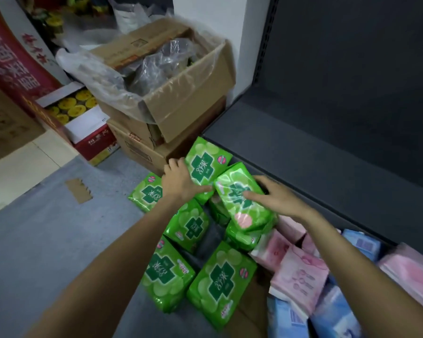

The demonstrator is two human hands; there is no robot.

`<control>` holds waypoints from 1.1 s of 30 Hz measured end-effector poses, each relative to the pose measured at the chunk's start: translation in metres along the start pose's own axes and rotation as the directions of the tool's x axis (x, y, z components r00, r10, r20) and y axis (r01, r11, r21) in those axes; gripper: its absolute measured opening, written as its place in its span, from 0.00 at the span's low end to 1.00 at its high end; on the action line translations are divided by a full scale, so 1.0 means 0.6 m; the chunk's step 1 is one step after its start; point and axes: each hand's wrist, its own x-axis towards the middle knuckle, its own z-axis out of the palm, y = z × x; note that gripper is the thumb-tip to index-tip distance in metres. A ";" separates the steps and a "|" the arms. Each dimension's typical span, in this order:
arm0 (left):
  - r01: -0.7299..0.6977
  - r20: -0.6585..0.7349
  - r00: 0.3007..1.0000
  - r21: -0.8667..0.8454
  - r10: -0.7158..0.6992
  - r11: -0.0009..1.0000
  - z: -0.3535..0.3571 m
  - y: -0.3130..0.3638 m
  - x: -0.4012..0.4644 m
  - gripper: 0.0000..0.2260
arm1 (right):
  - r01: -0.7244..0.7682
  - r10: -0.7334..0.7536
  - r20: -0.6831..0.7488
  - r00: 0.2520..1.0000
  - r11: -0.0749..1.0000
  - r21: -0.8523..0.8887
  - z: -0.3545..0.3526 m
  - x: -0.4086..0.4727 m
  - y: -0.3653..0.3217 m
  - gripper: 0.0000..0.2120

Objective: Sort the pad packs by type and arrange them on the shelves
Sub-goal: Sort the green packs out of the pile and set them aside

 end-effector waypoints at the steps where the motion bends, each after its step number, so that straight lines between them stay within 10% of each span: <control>1: -0.049 -0.013 0.999 0.024 0.049 0.999 0.004 0.007 -0.003 0.50 | 0.011 -0.016 -0.083 0.996 0.999 -0.052 0.002 -0.006 0.007 0.21; 5: -0.108 -0.028 0.994 -0.127 0.105 0.986 0.013 0.024 0.004 0.38 | 0.046 -0.057 -0.296 0.953 0.998 -0.045 0.028 -0.032 0.009 0.20; 12: 0.006 0.150 0.989 -0.143 0.016 0.990 0.010 0.012 0.036 0.32 | -0.210 0.141 -0.192 0.971 0.887 -0.411 0.084 -0.051 -0.034 0.57; 24: -0.237 -0.010 0.970 -0.275 0.244 0.932 -0.178 0.026 -0.081 0.42 | -0.005 -0.004 -0.140 0.990 0.998 -0.065 -0.098 -0.153 -0.059 0.44; 33: -0.520 -0.219 0.800 0.212 0.559 0.827 -0.420 0.042 -0.138 0.40 | 0.220 -0.234 -0.288 0.928 0.972 -0.081 -0.268 -0.310 -0.225 0.39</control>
